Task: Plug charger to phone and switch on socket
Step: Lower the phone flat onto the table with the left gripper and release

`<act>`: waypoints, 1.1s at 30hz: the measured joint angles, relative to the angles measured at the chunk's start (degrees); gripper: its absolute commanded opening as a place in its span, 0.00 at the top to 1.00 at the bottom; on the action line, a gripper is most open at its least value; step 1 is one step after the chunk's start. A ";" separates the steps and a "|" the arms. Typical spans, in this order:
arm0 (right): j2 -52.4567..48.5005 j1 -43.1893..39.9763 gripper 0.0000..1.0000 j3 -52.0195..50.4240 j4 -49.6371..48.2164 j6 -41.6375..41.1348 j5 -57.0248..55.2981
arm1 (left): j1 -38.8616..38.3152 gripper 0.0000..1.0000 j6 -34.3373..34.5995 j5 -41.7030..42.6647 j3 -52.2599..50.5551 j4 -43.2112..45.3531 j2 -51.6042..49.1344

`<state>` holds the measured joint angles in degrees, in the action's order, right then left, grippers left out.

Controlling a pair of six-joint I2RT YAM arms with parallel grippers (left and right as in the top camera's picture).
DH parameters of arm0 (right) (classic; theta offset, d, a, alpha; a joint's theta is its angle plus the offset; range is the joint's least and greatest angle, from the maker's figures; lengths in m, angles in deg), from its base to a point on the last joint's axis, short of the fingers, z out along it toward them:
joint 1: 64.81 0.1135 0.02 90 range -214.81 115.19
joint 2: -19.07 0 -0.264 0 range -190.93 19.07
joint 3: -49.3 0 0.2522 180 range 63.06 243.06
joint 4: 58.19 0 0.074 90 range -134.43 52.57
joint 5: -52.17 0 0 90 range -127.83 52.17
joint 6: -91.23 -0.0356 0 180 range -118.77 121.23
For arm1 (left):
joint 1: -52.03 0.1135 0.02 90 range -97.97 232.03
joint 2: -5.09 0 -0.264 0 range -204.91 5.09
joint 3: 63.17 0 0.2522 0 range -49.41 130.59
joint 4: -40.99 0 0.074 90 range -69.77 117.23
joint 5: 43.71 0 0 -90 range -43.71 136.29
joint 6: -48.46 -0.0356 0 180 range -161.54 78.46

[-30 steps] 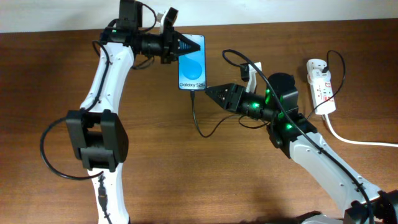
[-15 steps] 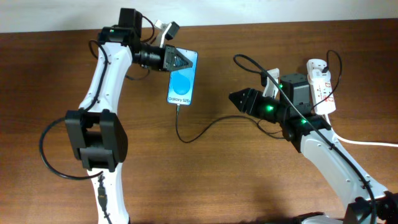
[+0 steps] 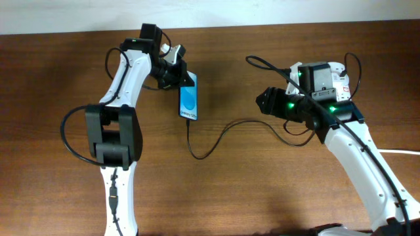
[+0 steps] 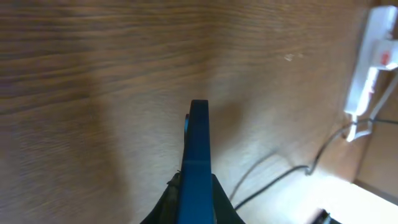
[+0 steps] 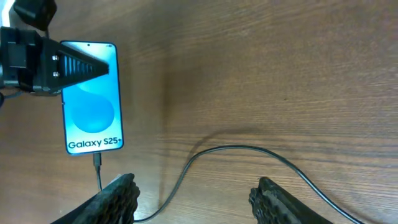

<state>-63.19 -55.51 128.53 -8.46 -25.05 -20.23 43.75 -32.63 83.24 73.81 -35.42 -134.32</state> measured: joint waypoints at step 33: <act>0.00 -0.02 0.37 0.00 1.16 1.01 -0.70 | -0.07 0.61 4.35 -6.47 -0.63 0.70 -5.18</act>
<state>-63.19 -55.53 128.53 -7.31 -24.04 -20.93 43.69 -28.28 76.77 73.18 -34.72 -139.50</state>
